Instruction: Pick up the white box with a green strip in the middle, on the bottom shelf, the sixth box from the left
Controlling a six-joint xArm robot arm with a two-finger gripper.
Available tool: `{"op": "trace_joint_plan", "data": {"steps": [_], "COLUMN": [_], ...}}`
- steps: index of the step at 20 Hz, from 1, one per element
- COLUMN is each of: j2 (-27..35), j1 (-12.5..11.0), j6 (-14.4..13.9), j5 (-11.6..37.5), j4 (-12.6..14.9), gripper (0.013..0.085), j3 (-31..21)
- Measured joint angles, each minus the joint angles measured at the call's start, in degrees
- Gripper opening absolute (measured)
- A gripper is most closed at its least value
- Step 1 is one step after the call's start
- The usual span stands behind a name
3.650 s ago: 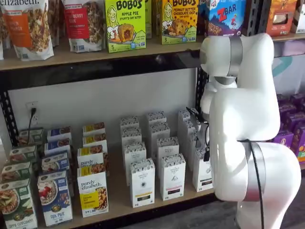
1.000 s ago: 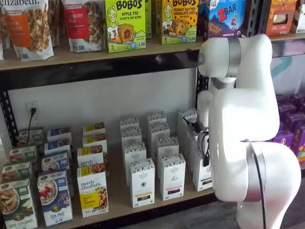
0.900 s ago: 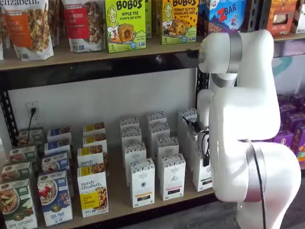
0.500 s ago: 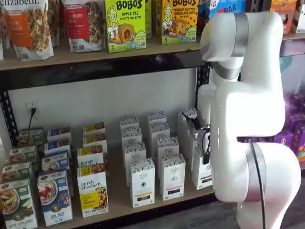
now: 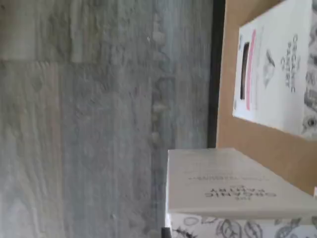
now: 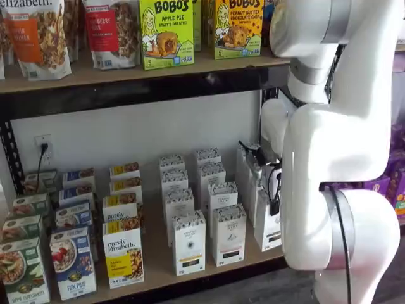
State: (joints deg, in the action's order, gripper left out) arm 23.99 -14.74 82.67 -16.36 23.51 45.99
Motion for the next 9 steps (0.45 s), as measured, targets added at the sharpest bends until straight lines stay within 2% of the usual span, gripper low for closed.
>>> {"op": "trace_joint_plan", "data": {"steps": [1, 4, 9], "j2": [-2.5, -8.4, -17.3], "j1": [0.5, 1.0, 0.7], "j6": [1.9, 4.9, 7.3], "j5": [-1.0, -3.7, -10.2], "j4": [-2.5, -5.9, -7.6], "gripper": [0.049, 0.049, 0.049], "j3": [-1.6, -4.6, -7.9]}}
